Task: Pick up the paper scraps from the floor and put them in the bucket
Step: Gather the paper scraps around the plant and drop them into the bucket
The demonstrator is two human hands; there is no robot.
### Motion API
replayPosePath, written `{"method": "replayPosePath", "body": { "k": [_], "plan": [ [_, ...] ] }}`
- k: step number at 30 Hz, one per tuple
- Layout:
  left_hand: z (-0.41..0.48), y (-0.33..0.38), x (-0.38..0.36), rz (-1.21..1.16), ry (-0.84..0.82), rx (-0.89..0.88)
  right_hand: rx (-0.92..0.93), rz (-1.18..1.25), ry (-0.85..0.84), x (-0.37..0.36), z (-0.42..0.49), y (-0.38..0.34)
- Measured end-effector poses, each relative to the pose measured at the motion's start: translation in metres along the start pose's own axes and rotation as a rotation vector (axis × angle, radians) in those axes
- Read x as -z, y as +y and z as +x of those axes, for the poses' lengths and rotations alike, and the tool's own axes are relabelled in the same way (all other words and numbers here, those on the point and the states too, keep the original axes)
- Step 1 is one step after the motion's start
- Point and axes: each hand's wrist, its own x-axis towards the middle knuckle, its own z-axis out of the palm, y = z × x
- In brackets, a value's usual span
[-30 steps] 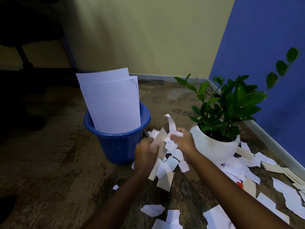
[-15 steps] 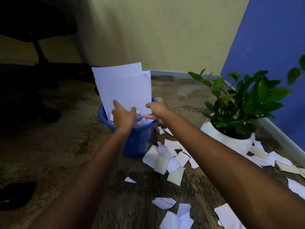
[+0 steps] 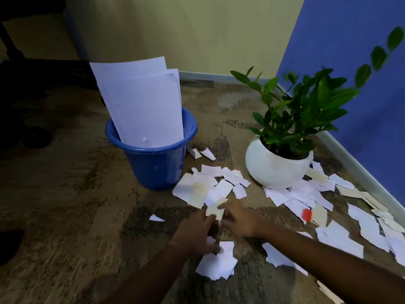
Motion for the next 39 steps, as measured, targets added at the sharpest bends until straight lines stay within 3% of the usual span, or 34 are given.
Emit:
{"method": "replayPosePath", "body": {
  "k": [5,9,17,23,29,32,39],
  "plan": [
    [-0.006,-0.002,-0.020,0.186,-0.217,-0.010,0.029,-0.132,-0.199,-0.036,-0.034,0.017],
    [-0.007,0.005,-0.029,0.187,-0.189,0.022,0.017,-0.332,-0.111,-0.061,-0.040,0.010],
    [-0.008,0.002,-0.035,-0.057,-0.123,0.114,-0.160,0.093,0.013,-0.061,-0.030,0.012],
    [-0.002,-0.017,-0.019,-0.258,0.074,0.293,-0.205,0.332,0.157,-0.041,-0.014,0.010],
    [0.003,-0.055,0.004,-0.245,0.238,0.559,-0.121,0.305,0.180,-0.034,0.025,-0.019],
    [0.000,-0.077,0.012,-0.233,0.218,0.663,-0.113,0.334,0.191,-0.038,0.047,-0.033],
    [-0.005,-0.098,0.008,-0.161,0.113,0.609,-0.128,0.406,0.250,-0.036,0.071,-0.049]
  ]
}}
